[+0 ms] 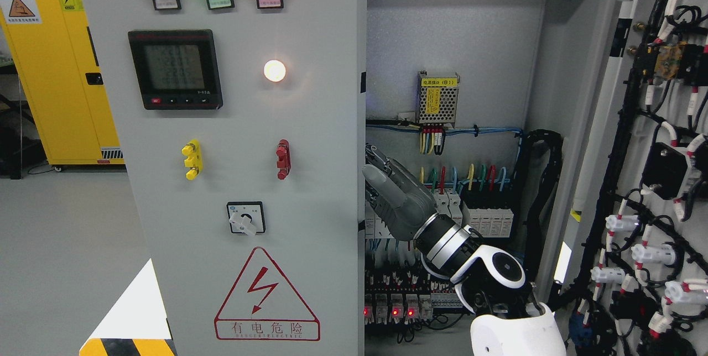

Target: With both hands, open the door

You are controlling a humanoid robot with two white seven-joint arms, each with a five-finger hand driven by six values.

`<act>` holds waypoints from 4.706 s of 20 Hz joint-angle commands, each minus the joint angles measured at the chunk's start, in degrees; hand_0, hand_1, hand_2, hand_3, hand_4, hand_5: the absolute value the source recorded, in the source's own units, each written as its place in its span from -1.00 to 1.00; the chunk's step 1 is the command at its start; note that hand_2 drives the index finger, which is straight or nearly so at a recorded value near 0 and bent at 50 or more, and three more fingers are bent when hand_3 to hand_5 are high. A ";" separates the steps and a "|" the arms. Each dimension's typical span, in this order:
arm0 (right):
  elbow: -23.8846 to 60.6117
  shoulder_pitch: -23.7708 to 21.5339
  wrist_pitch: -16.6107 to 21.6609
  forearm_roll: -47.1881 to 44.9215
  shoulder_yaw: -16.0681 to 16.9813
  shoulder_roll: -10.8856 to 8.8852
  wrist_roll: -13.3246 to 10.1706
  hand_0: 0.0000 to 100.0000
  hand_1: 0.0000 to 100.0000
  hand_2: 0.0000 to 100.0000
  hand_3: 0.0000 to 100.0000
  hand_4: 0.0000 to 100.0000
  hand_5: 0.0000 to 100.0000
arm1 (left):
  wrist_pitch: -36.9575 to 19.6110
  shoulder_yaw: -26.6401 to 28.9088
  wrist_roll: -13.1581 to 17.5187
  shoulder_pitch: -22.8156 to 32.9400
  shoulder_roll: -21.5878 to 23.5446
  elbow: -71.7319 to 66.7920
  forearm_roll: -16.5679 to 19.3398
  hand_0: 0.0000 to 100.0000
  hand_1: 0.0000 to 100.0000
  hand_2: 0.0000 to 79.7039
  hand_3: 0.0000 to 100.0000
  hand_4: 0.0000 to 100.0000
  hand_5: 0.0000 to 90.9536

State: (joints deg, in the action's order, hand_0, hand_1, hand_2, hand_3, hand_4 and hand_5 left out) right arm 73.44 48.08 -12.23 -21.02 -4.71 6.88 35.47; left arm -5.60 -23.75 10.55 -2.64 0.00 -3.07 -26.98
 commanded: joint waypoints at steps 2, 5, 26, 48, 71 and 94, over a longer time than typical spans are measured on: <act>-1.72 0.87 -0.52 -0.07 1.45 -0.11 1.80 -1.00 0.00 -0.92 -1.00 -1.00 -1.00 | -0.02 -0.07 0.00 0.01 -0.35 0.00 0.00 -0.76 0.11 -1.00 -1.00 -1.00 -1.00; -1.72 0.96 -0.60 -0.07 1.55 -0.20 2.06 -1.00 0.00 -0.92 -1.00 -1.00 -1.00 | -0.02 0.02 0.00 0.01 -0.35 0.00 0.00 -0.76 0.11 -1.00 -1.00 -1.00 -1.00; -1.63 1.93 -4.03 -3.59 1.63 -0.29 2.32 -1.00 0.00 -0.92 -1.00 -1.00 -1.00 | -0.02 0.02 0.00 0.01 -0.26 0.00 0.00 -0.76 0.11 -1.00 -1.00 -1.00 -1.00; 3.46 0.00 -5.00 -8.24 1.46 -0.37 8.82 -1.00 0.00 -0.92 -1.00 -1.00 -1.00 | -0.02 0.02 0.00 0.01 -0.35 0.00 0.00 -0.76 0.11 -1.00 -1.00 -1.00 -1.00; 17.44 -16.44 -4.38 -8.77 -27.88 -3.80 8.21 -1.00 0.00 -0.92 -1.00 -1.00 -1.00 | -0.02 0.02 0.00 0.01 -0.79 0.00 0.00 -0.76 0.11 -1.00 -1.00 -1.00 -1.00; 14.45 -12.31 -3.95 -8.60 -41.51 1.56 0.83 -1.00 0.00 -0.92 -1.00 -1.00 -1.00 | -0.02 0.02 0.00 0.01 -0.79 0.00 0.00 -0.76 0.11 -1.00 -1.00 -1.00 -1.00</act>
State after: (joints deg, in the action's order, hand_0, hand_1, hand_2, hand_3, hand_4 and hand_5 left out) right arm 87.52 34.16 -16.11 -29.52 -40.56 7.01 36.53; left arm -5.62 -23.73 10.69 -2.63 0.00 -3.07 -26.98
